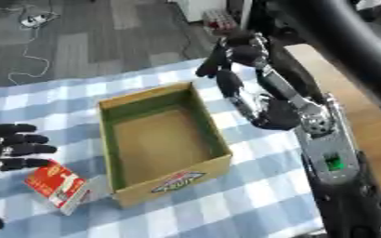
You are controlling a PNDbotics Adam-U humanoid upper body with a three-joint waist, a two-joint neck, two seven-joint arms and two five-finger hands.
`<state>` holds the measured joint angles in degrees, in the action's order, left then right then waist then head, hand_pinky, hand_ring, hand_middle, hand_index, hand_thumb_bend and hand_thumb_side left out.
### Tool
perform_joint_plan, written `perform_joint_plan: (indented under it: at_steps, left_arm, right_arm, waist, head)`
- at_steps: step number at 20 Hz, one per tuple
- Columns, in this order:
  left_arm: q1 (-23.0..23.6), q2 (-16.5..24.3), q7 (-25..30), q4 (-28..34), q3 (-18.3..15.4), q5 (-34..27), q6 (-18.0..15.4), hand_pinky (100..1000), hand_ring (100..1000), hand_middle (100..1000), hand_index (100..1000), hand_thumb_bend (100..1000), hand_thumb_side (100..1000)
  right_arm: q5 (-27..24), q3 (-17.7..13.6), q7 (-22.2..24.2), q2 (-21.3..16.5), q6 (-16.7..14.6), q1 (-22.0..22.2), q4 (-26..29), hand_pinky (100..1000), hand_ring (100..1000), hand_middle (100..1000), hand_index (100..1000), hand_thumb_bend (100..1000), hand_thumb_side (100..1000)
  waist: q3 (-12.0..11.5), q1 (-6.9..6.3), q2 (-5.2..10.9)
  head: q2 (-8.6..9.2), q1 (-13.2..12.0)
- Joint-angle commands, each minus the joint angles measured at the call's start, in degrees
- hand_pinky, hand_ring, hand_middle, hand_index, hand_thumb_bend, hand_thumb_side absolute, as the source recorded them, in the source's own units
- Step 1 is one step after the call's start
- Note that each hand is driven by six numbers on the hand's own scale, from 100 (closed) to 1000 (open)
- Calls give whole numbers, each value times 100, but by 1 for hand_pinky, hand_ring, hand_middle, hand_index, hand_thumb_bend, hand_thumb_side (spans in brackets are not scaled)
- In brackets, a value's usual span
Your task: Pick up objects on the table and place them in the box.
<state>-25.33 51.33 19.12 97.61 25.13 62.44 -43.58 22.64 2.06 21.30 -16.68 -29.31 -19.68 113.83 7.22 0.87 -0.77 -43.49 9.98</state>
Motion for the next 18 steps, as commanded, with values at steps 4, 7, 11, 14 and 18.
perform_joint_plan:
  at_steps: [4, 7, 11, 14, 18]
  left_arm:
    - [-212, -201, 347, -166, 30, -91, -178, 1000, 1000, 1000, 1000, 418, 934]
    - [-257, -237, 601, -294, 100, -134, -240, 1000, 1000, 1000, 1000, 413, 940]
    - [-326, -268, 1165, -558, 193, -320, -290, 1000, 1000, 1000, 1000, 394, 948]
    - [-368, -323, 1513, -630, 210, -502, -252, 1000, 1000, 1000, 1000, 389, 950]
    - [-400, -359, 1788, -588, 233, -691, -210, 1000, 1000, 1000, 1000, 388, 955]
  right_arm:
    - [-51, -30, 19, -18, -19, -99, 77, 374, 335, 470, 650, 100, 1000]
    - [-57, -32, 20, -11, -22, -110, 77, 374, 336, 469, 649, 100, 1000]
    - [-67, -29, 25, 3, -26, -128, 77, 375, 336, 469, 648, 100, 1000]
    - [-70, -41, 19, 15, -24, -137, 77, 375, 336, 469, 648, 100, 1000]
    - [-72, -47, 14, 24, -22, -141, 77, 375, 336, 469, 648, 100, 1000]
  waist:
    - [8, 4, 48]
    - [18, -2, 48]
    - [35, -9, 48]
    - [43, -8, 45]
    - [46, -9, 45]
  head:
    - [58, -76]
    - [55, -84]
    - [58, -86]
    - [70, -78]
    - [76, -70]
